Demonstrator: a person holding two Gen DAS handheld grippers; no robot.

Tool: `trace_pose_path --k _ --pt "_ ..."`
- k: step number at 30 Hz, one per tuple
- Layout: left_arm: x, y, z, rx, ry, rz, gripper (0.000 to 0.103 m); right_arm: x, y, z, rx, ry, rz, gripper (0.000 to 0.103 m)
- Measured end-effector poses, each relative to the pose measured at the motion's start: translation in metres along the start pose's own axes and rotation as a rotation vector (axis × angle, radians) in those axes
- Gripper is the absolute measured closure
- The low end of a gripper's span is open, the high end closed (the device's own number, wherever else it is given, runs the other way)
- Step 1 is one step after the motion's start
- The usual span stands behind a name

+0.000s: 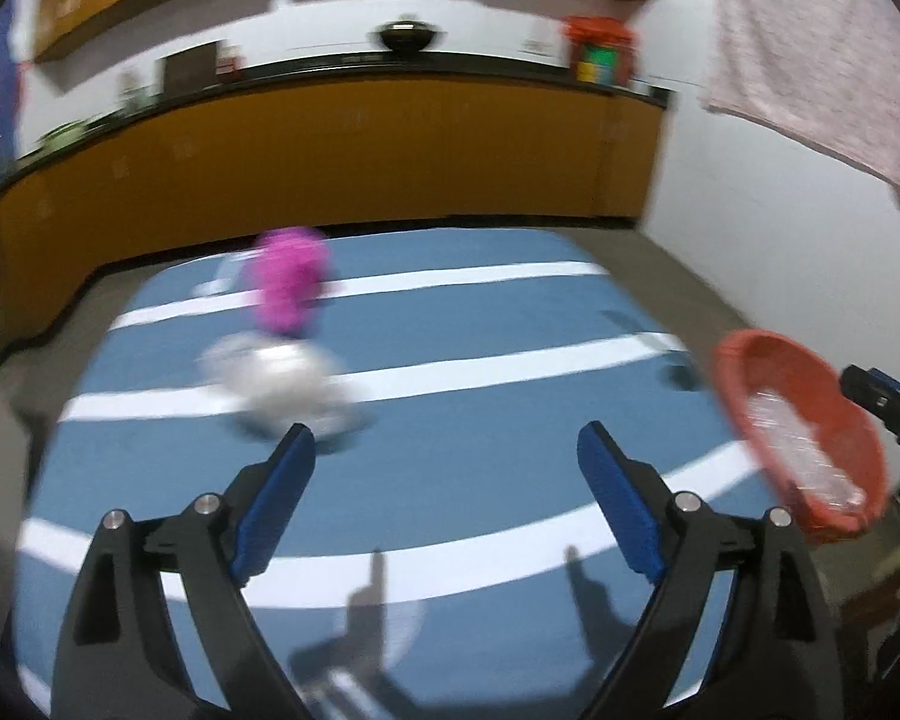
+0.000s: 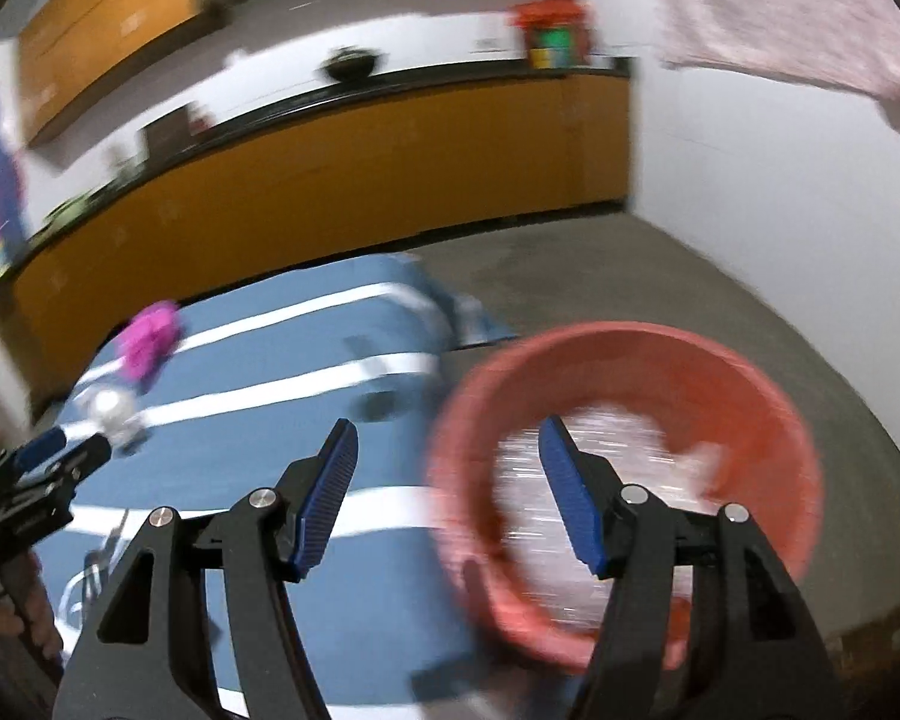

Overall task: Collect trash
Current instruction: 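Grasp a white plastic bag on the mat with the right tool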

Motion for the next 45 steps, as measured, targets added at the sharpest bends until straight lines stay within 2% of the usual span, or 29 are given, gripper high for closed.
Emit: trace_pose_path --k 3,4,7,10,16,24,27,28,32,37,45 --pt "-0.064 -0.002 -0.005 -0.008 -0.070 0.104 0.014 -0.050 0.025 0.001 -0.040 -0.067 0.086 0.040" --pt "-0.090 -0.003 -0.008 -0.009 -0.097 0.148 0.014 -0.073 0.038 0.000 -0.059 -0.095 0.122 0.037" --pt "-0.138 -0.012 -0.014 -0.009 -0.153 0.218 0.010 -0.115 0.060 -0.001 -0.084 -0.135 0.190 0.025" --pt "-0.188 -0.023 -0.019 0.007 -0.210 0.288 0.007 -0.164 0.089 -0.002 -0.121 -0.175 0.270 0.023" --pt "-0.247 -0.035 -0.024 0.019 -0.286 0.357 0.005 -0.231 0.137 -0.010 -0.176 -0.250 0.317 0.022" --pt "-0.288 -0.035 -0.028 0.021 -0.317 0.400 0.004 -0.257 0.174 -0.012 -0.236 -0.288 0.293 0.025" --pt "-0.290 -0.029 -0.028 0.014 -0.330 0.394 0.004 -0.260 0.180 -0.019 -0.272 -0.320 0.287 0.041" --pt "-0.289 -0.027 -0.028 0.012 -0.332 0.391 0.004 -0.259 0.180 -0.020 -0.280 -0.327 0.285 0.050" --pt "-0.282 -0.019 -0.022 0.009 -0.333 0.364 0.004 -0.257 0.176 -0.023 -0.286 -0.325 0.287 0.060" --pt "-0.259 -0.007 -0.008 0.019 -0.318 0.308 0.004 -0.235 0.158 -0.021 -0.253 -0.303 0.263 0.062" --pt "-0.176 0.047 0.039 0.010 -0.233 0.158 0.004 -0.136 0.120 -0.012 -0.187 -0.141 0.098 0.061"
Point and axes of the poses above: each gripper's, at about its wrist camera, not at the fingertips, and y roughly the way its jaws point, x to its right, z to its top, the point moved 6 cm from there along y, roughly the way its jaws point, and after that the axes turned 8 degrees about z, right-handed, at the moved point
